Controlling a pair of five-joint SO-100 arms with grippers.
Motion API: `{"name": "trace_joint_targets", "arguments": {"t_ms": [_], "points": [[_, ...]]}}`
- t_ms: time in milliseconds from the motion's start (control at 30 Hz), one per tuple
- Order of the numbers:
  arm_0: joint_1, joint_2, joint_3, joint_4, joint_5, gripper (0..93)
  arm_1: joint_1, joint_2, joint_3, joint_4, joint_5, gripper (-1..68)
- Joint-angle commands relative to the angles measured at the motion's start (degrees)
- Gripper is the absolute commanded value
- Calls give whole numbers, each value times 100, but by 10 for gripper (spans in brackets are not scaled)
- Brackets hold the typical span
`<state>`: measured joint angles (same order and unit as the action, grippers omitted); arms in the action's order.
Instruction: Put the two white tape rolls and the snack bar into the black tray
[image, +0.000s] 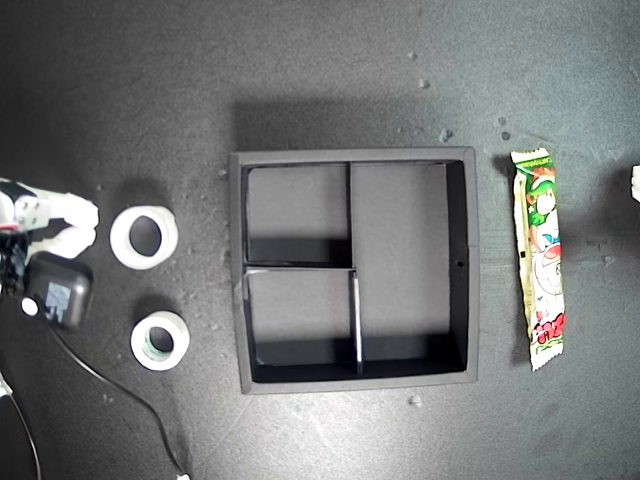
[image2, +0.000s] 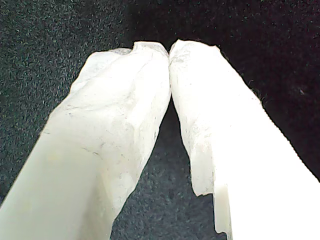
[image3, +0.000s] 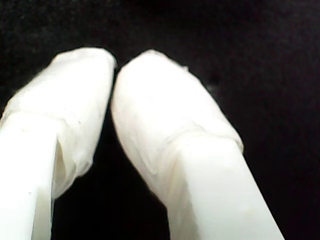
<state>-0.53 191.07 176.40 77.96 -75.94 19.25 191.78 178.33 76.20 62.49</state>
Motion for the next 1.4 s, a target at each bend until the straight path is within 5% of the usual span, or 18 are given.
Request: {"name": "trace_joint_targets", "arguments": {"t_ms": [0,967,1367], "points": [[0,308,343,193,-26,2,44,9,70,62,-53,0],[-79,308,343,193,53,2,114,9,70,-9,9,0],[-97,308,343,-246,-220,1,-44,9,70,-888,0,0]]}}
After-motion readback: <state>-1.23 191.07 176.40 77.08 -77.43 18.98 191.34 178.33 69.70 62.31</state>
